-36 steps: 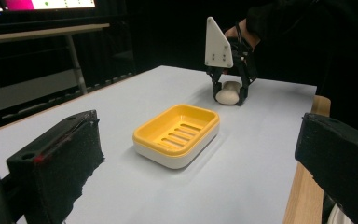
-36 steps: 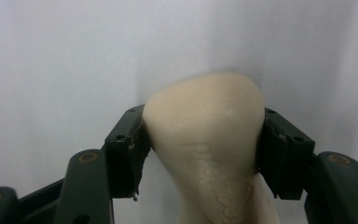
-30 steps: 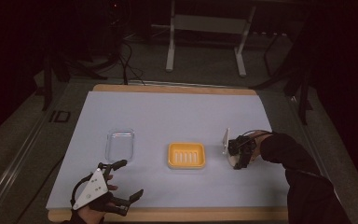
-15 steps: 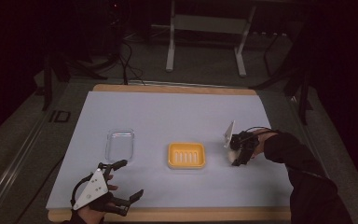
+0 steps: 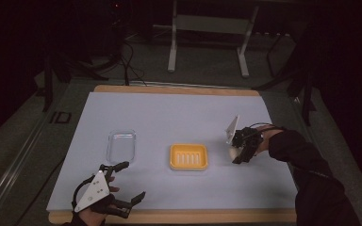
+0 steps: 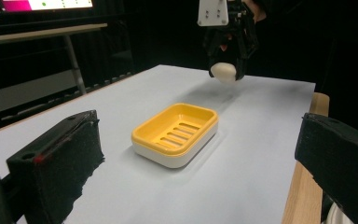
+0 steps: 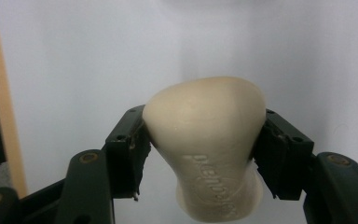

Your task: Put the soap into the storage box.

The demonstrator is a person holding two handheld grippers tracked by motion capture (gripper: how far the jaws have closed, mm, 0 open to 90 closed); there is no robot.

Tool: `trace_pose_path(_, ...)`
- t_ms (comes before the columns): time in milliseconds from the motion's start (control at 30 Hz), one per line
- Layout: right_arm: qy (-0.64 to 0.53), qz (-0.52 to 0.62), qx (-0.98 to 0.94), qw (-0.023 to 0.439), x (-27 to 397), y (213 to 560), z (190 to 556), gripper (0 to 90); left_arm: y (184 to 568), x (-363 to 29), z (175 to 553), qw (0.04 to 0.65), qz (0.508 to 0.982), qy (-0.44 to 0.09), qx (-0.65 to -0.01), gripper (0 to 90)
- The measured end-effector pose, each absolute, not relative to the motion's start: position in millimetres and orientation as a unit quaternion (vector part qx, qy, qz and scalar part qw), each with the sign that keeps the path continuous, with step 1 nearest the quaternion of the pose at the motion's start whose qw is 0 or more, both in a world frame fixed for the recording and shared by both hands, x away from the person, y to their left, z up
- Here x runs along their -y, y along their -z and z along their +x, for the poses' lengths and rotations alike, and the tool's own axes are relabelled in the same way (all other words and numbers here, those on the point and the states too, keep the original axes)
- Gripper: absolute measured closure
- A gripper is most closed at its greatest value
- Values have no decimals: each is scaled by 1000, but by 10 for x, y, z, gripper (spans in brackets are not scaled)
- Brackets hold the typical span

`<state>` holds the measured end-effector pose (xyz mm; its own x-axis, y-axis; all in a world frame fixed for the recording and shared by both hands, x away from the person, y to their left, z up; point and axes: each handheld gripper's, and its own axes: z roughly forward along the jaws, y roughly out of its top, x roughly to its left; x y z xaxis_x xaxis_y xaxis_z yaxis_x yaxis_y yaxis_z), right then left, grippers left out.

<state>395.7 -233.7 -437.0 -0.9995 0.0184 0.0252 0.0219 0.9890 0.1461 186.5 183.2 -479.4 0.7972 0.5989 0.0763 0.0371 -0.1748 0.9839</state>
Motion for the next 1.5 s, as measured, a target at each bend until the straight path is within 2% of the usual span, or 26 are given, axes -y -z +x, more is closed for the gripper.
trace_pose_path(167,67,-23,997,25,2294,4271,3930,400,4793,-1832,1860,604,731,-232,-216,8)
trace_pose_path(867,126,-40,991,6,1892,3790,3812,400,4790,-1831,1857,604,732,-231,-215,8)
trace_pose_path(1500,178,-27,984,13,1290,3987,3743,399,4784,-1830,1848,605,732,-232,-210,8)
